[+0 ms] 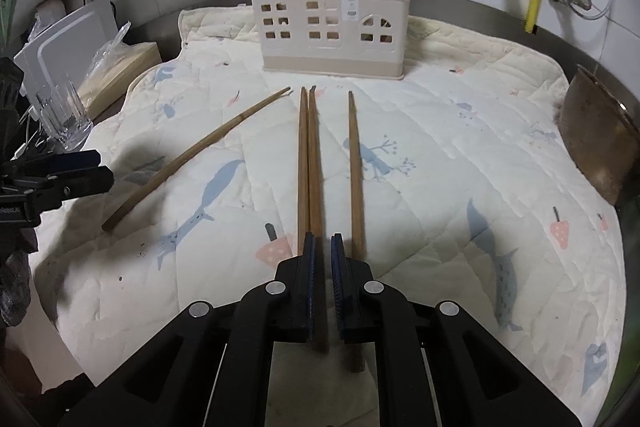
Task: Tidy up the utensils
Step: 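Lower the left tool toward a loose chopstick while the right tool grasps one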
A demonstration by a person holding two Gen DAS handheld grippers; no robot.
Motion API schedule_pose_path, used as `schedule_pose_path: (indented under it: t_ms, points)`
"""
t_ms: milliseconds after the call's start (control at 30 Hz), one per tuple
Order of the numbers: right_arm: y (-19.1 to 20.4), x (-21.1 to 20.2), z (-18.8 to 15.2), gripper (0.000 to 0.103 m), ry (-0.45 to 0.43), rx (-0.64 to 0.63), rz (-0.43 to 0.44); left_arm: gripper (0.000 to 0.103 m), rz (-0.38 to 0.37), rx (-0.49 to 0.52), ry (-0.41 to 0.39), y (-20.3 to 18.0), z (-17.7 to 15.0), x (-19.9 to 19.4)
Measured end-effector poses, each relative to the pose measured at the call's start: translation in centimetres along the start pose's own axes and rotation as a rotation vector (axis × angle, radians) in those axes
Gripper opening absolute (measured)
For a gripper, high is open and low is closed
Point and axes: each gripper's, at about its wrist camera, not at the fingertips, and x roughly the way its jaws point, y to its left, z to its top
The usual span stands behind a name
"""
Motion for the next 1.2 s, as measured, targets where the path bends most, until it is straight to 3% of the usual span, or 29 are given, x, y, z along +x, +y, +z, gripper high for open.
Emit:
schedule_pose_path:
  t_ms: [667, 1000, 1200]
  points:
    - [0.5, 1.5, 0.5, 0.014, 0.034, -0.015, -0.019, 0.082, -0.03, -0.006, 0.014, -0.3, -0.4, 0.7]
    - [0.5, 0.9, 0.3, 0.008, 0.009, -0.012, -0.025, 0.06, -0.044, 0.026, 0.032, -1.5, 0.0, 2.5]
    - [0.5, -1.5, 0.9, 0.007, -0.052, -0.016, -0.03, 0.044, -0.038, 0.028, 0.047, -1.7, 0.3, 3.6]
